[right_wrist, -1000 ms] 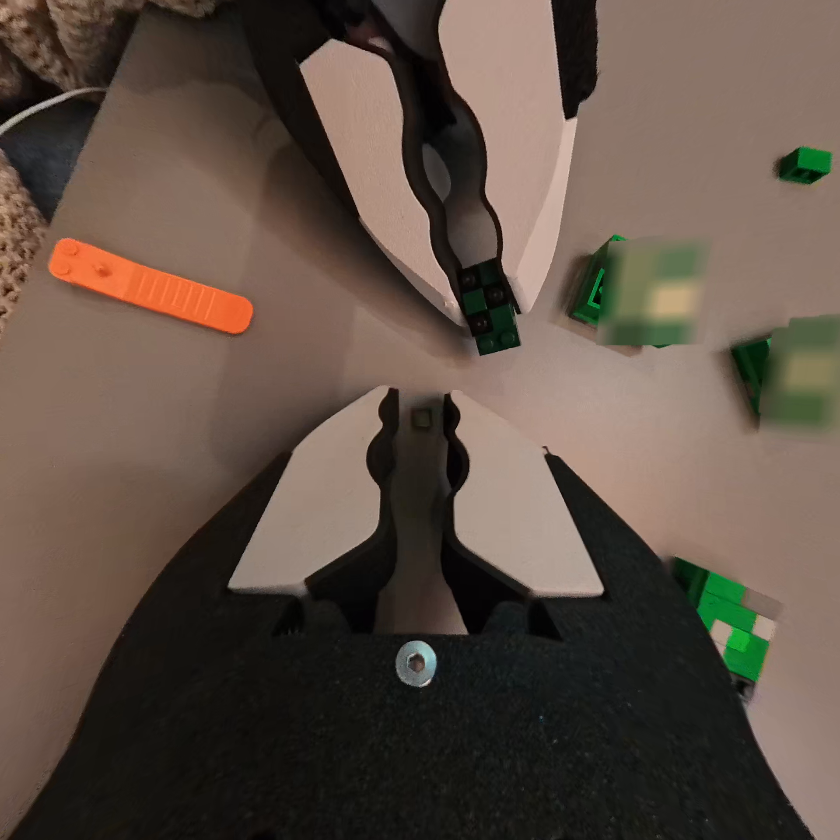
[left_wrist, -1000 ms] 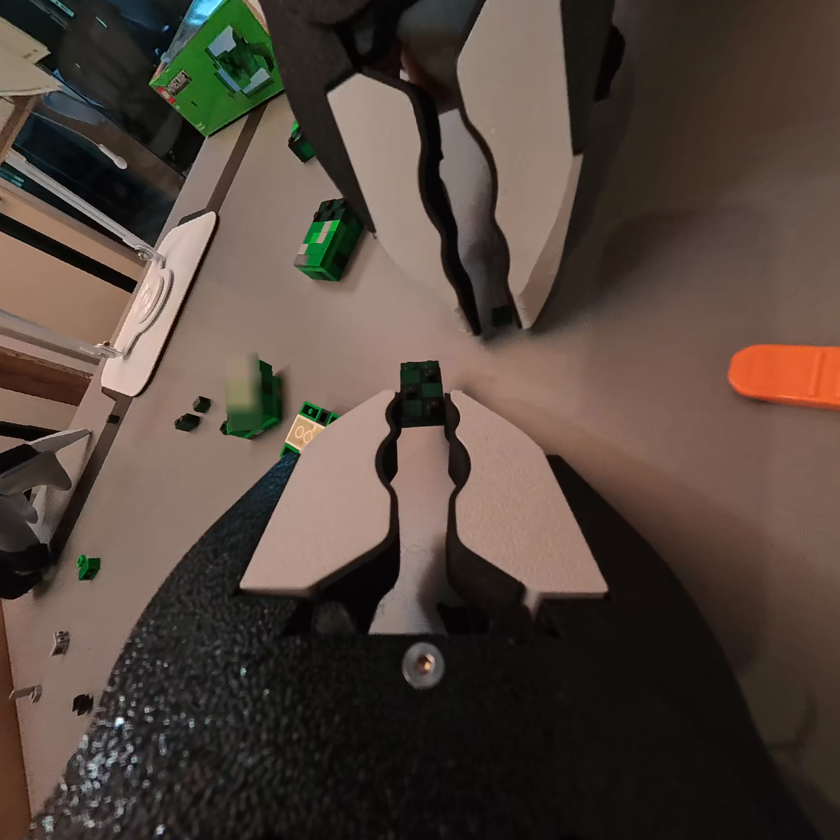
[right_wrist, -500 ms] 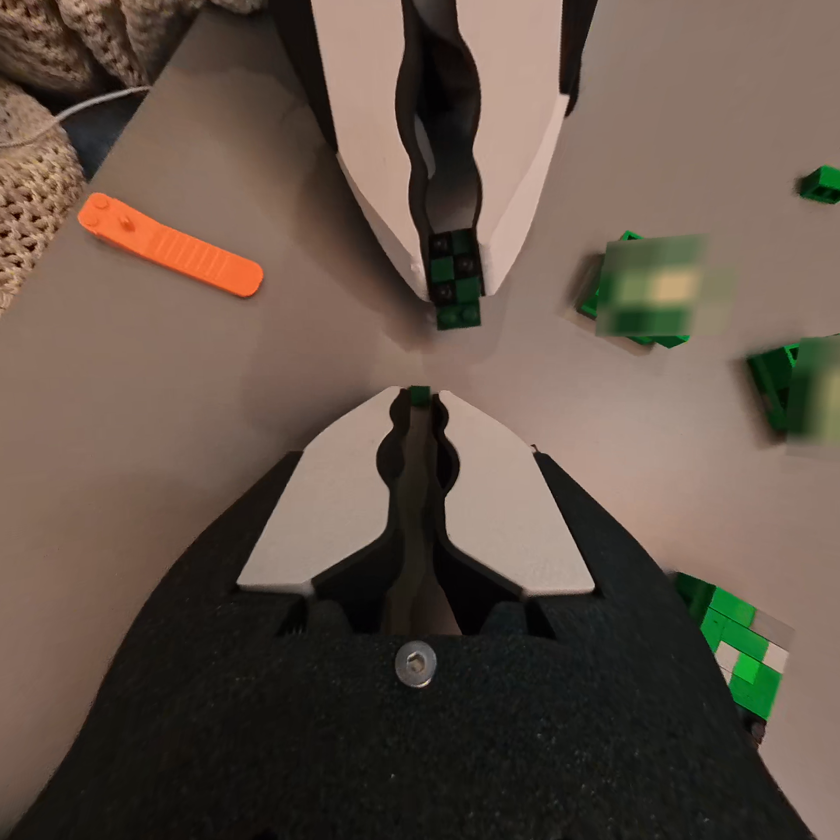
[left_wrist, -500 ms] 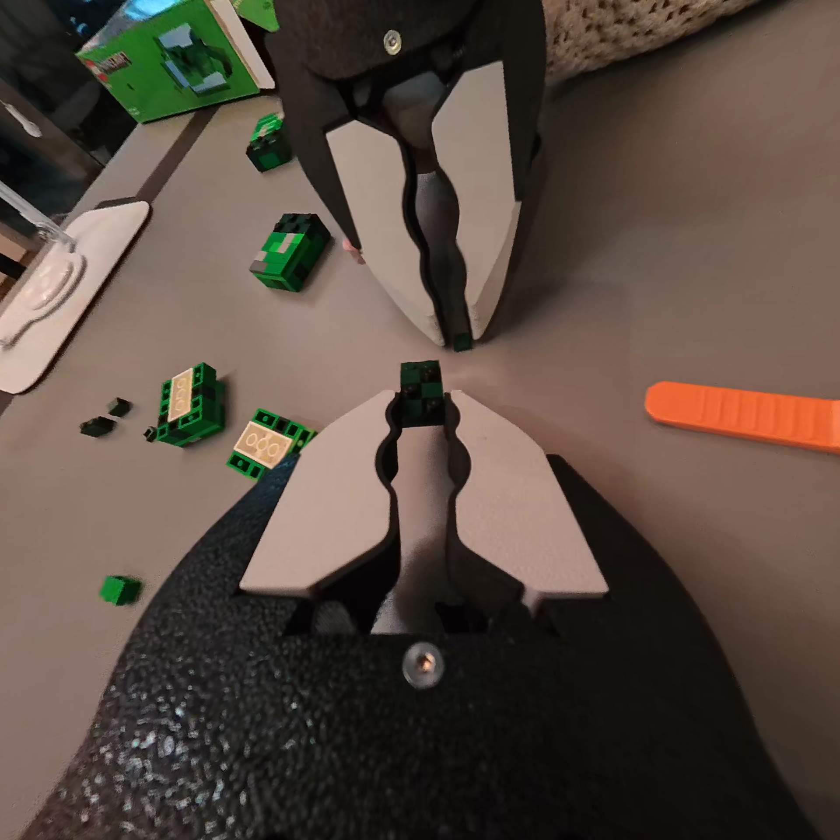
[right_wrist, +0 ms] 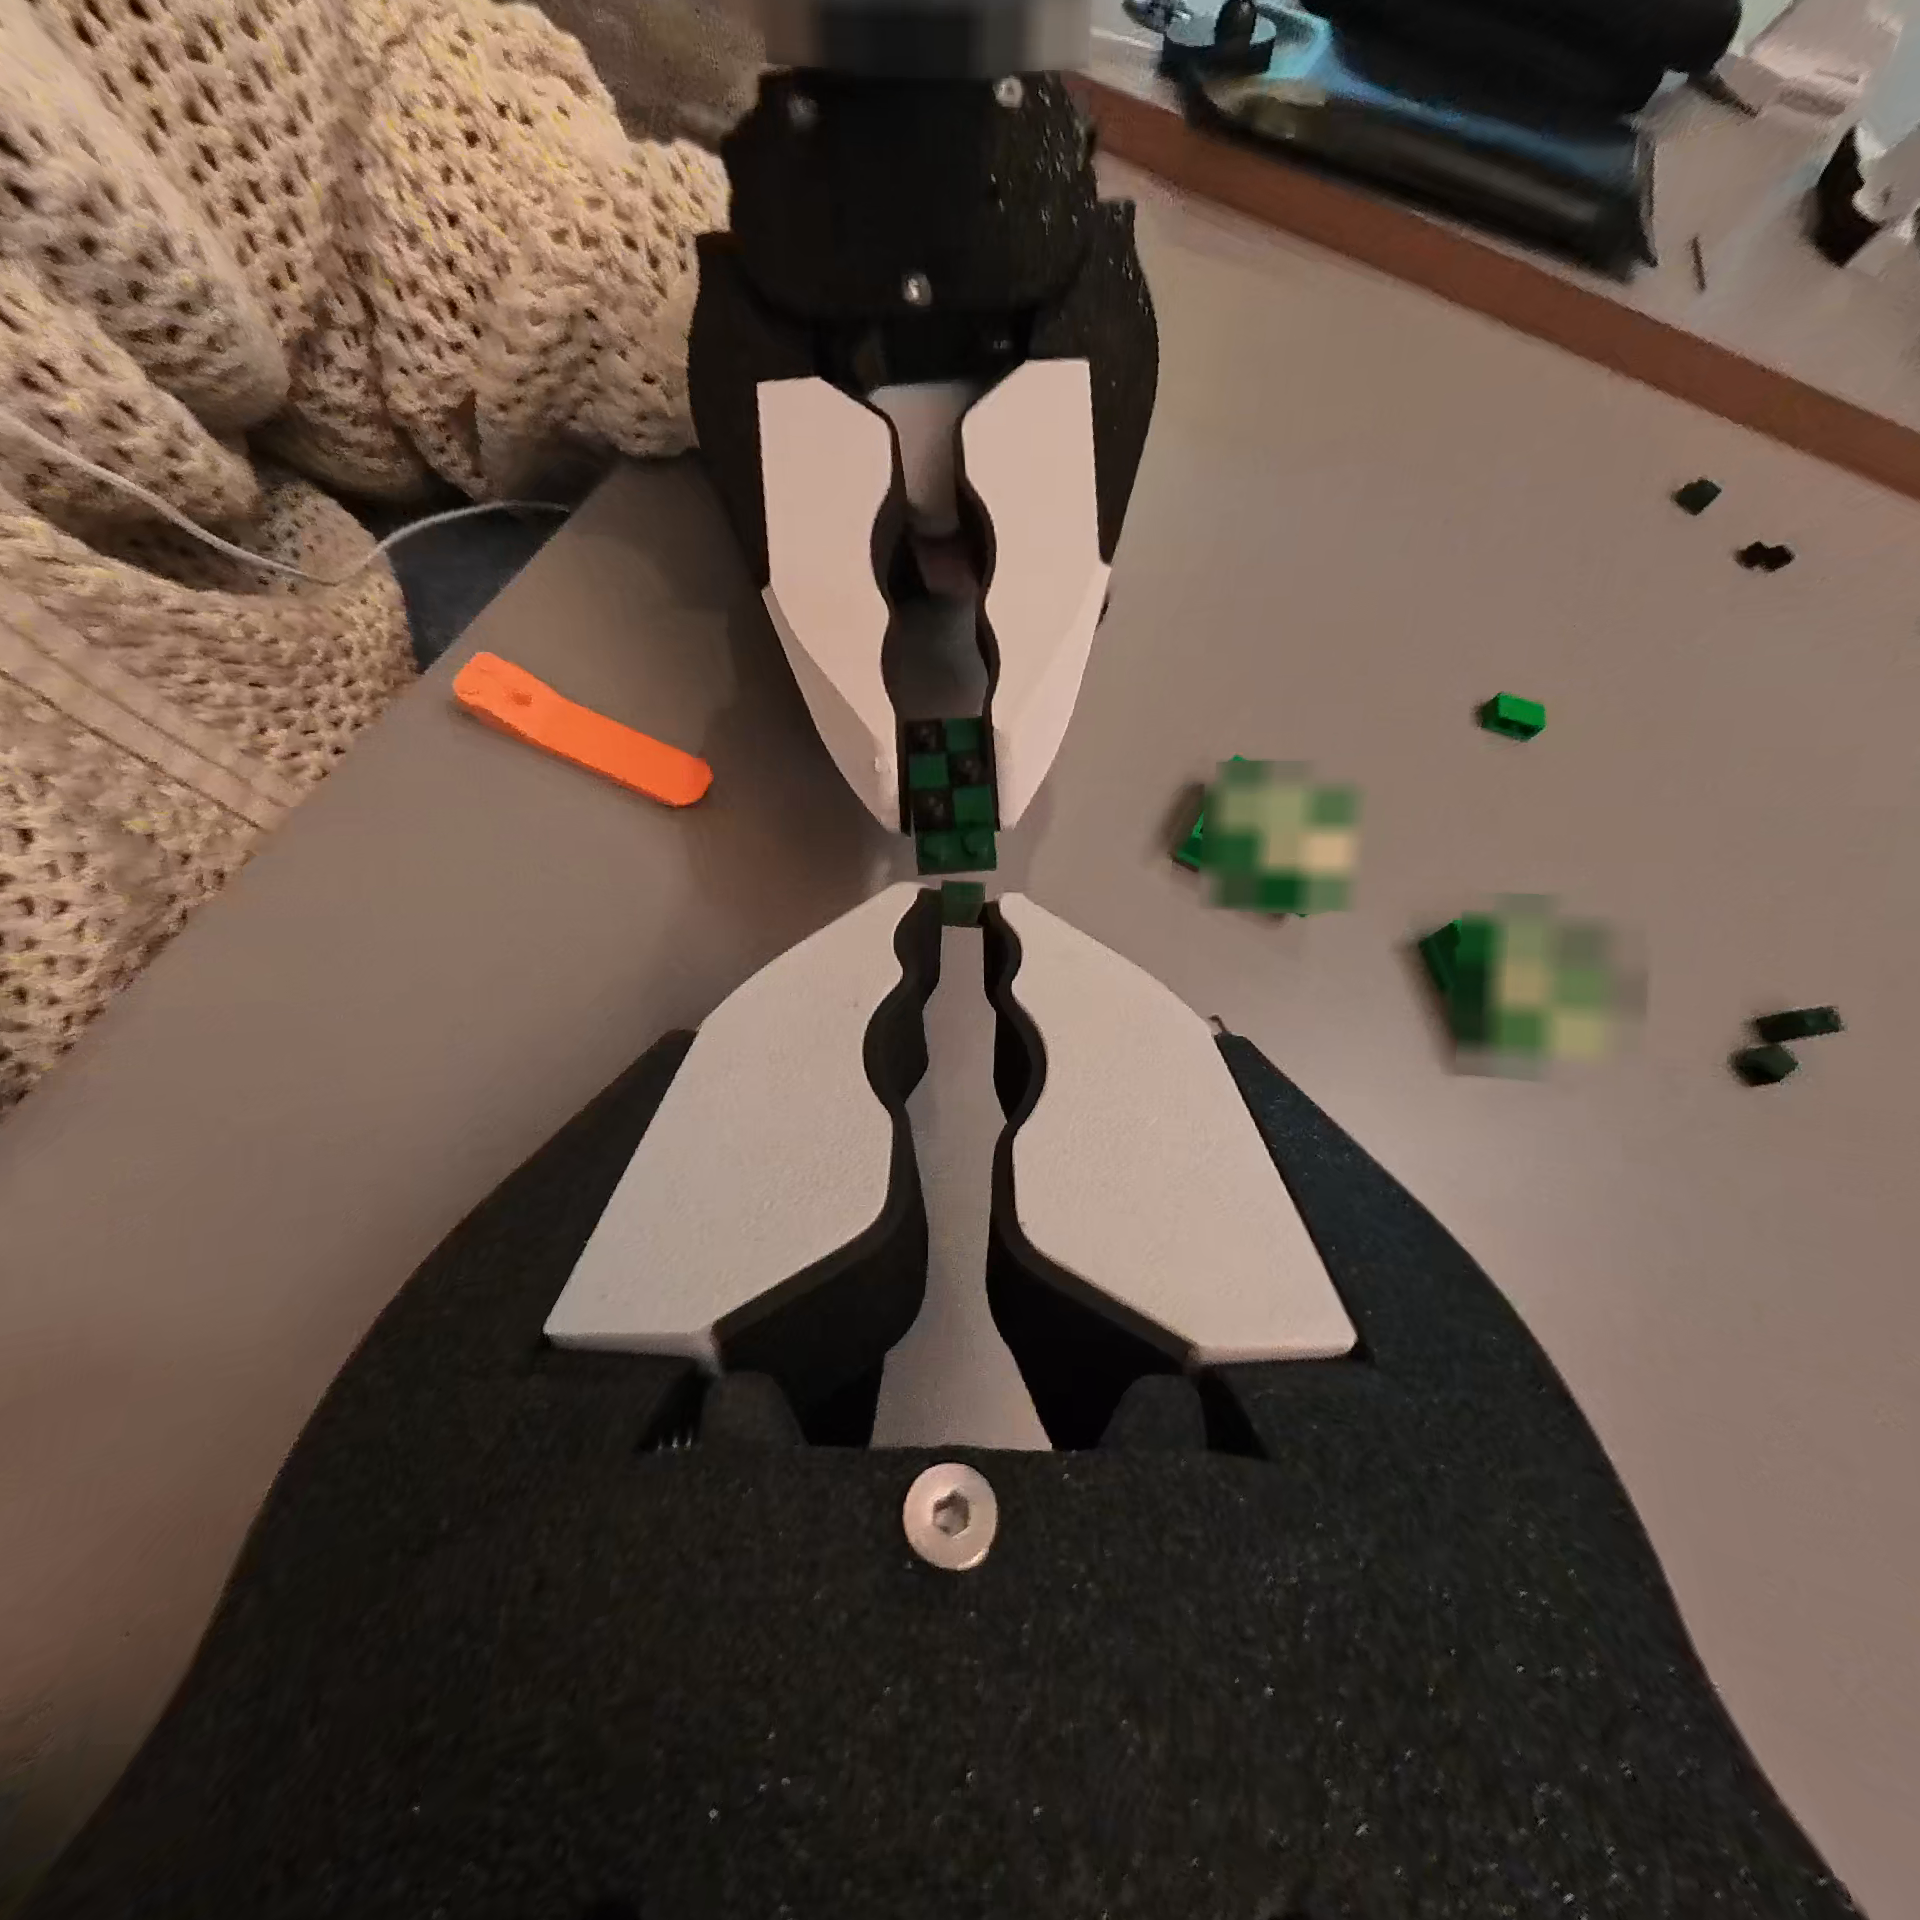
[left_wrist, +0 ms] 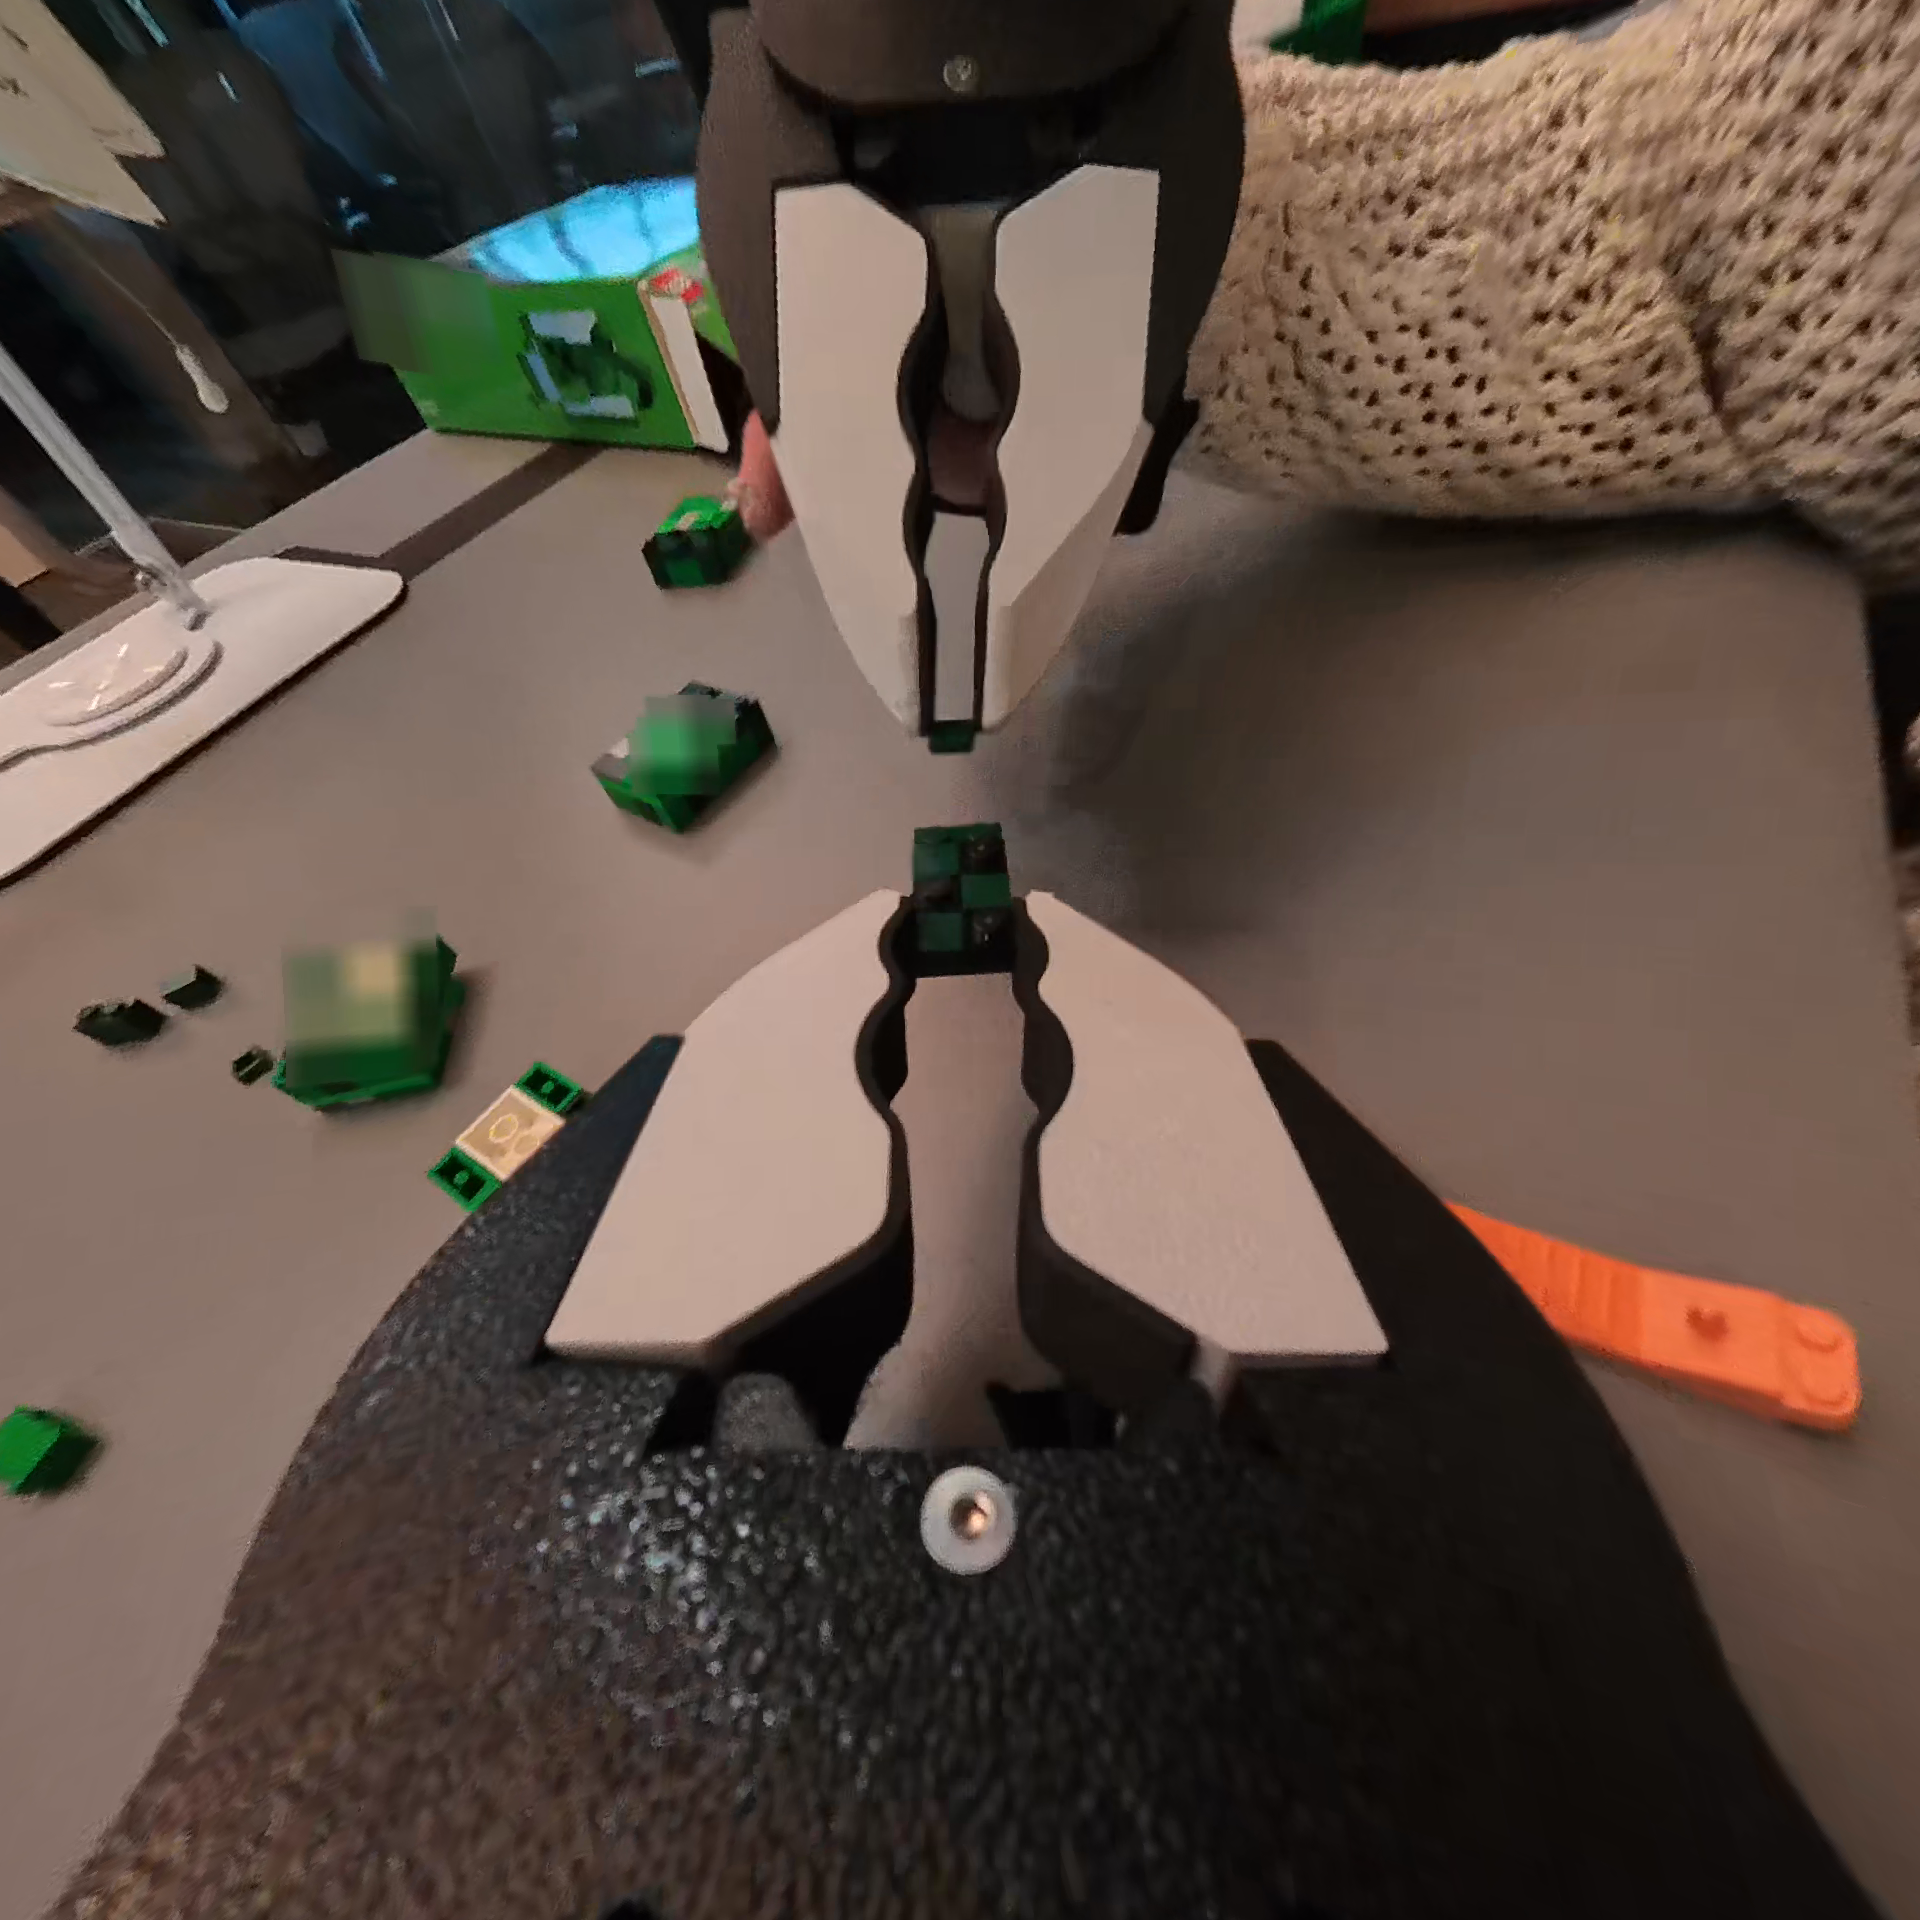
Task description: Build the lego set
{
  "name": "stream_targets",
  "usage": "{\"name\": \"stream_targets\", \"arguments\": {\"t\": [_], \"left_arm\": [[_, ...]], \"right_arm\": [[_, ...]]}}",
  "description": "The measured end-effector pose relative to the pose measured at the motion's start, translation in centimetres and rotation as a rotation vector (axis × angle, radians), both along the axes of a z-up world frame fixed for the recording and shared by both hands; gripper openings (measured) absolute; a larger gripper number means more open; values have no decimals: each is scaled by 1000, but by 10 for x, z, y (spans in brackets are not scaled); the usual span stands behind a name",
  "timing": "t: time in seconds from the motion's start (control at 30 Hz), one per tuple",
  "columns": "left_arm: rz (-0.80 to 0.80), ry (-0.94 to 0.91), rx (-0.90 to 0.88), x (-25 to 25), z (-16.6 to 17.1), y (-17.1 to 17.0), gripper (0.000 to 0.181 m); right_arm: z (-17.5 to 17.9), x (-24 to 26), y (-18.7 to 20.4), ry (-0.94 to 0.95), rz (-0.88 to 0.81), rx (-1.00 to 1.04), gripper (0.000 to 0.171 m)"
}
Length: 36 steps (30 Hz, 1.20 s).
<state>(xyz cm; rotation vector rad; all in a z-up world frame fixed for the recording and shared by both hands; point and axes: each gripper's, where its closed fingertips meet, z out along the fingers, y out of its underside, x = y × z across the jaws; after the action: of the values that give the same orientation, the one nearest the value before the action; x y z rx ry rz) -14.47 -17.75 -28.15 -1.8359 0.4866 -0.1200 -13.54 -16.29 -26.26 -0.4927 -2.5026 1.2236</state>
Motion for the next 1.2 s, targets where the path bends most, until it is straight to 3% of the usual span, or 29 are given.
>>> {"name": "stream_targets", "arguments": {"t": [0.33,0.97,1.2], "left_arm": [[-42,-1,22,9,3,1,17],[-59,16,11,14,0,2,17],[-52,-3,19,12,3,2,17]], "right_arm": [[0,10,-11,26,11,166,8],[-10,9,-12,-18,-27,242,9],[-7,7,-13,17,-29,246,18]]}}
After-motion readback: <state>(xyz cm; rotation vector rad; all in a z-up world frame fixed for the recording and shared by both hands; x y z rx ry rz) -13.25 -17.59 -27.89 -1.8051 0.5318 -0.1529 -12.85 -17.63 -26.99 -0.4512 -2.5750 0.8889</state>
